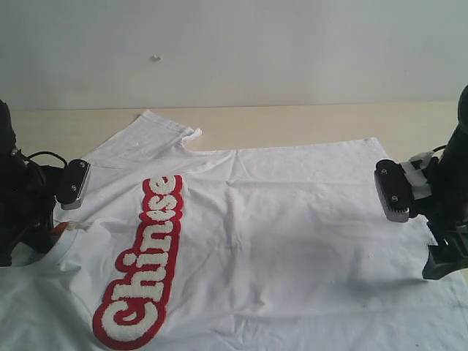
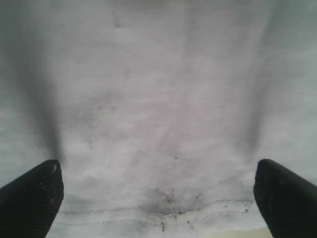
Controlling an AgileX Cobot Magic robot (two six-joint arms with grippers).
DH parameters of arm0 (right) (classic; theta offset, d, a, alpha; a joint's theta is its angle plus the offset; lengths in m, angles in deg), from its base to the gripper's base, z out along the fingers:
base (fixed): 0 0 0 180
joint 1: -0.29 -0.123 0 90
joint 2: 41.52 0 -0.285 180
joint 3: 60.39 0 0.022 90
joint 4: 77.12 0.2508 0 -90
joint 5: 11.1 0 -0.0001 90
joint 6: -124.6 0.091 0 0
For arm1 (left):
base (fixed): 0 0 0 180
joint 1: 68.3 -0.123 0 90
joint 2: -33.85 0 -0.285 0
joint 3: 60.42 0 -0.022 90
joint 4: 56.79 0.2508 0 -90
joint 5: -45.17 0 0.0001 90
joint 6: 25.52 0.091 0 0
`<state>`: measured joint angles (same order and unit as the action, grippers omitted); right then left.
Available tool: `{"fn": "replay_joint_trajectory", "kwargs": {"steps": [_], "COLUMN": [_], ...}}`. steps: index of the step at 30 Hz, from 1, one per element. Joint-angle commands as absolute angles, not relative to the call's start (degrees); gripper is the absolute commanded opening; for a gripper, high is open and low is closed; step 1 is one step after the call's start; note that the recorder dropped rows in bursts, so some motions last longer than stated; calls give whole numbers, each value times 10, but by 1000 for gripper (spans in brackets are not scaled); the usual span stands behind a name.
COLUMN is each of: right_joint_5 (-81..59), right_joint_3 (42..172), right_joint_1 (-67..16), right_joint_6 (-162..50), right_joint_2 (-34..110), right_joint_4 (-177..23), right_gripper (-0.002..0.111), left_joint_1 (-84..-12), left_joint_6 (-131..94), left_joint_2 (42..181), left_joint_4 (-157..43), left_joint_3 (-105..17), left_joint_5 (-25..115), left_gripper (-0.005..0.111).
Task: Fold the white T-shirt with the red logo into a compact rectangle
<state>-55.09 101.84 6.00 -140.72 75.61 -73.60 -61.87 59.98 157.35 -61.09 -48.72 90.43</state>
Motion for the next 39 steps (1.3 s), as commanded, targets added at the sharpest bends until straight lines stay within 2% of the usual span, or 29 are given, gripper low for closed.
{"fn": "replay_joint_trajectory", "kwargs": {"steps": [1,9,11,12,13,14,17,21,22,27,30,32,36,39], "right_joint_5": [-573,-613,-629,-632,-632,-625,-620,-617,-617,-611,-609,-609,-617,-658], "right_joint_3": [1058,1087,1091,1093,1095,1096,1096,1096,1096,1096,1096,1096,1096,1096], "right_joint_1": [69,69,69,69,69,69,69,69,69,69,69,69,69,69], "right_joint_6": [-1427,-1425,-1423,-1423,-1414,-1408,-1404,-1387,-1379,-1364,-1343,-1336,-1333,-1333], "right_joint_2": [783,845,857,861,865,868,868,868,868,866,857,849,843,843], "right_joint_4": [-715,-744,-746,-746,-746,-747,-747,-747,-747,-746,-746,-746,-746,-746], "right_gripper": [101,101,97,92,81,64,34,2,0,3,17,34,77,94], "left_joint_1": [-619,-619,-619,-619,-619,-619,-619,-619,-619,-619,-619,-619,-619,-619], "left_joint_6": [595,595,595,595,595,595,595,593,593,593,593,592,592,592], "left_joint_2": [1598,1598,1598,1598,1598,1598,1598,1598,1598,1598,1598,1599,1601,1601], "left_joint_4": [-611,-611,-611,-611,-611,-611,-611,-611,-611,-612,-612,-612,-612,-612], "left_joint_3": [-478,-478,-478,-478,-478,-478,-478,-478,-478,-478,-478,-478,-478,-478], "left_joint_5": [894,894,894,894,894,894,894,893,893,893,892,892,892,891], "left_gripper": [0,0,0,0,0,0,0,0,0,0,0,0,0,0]}}
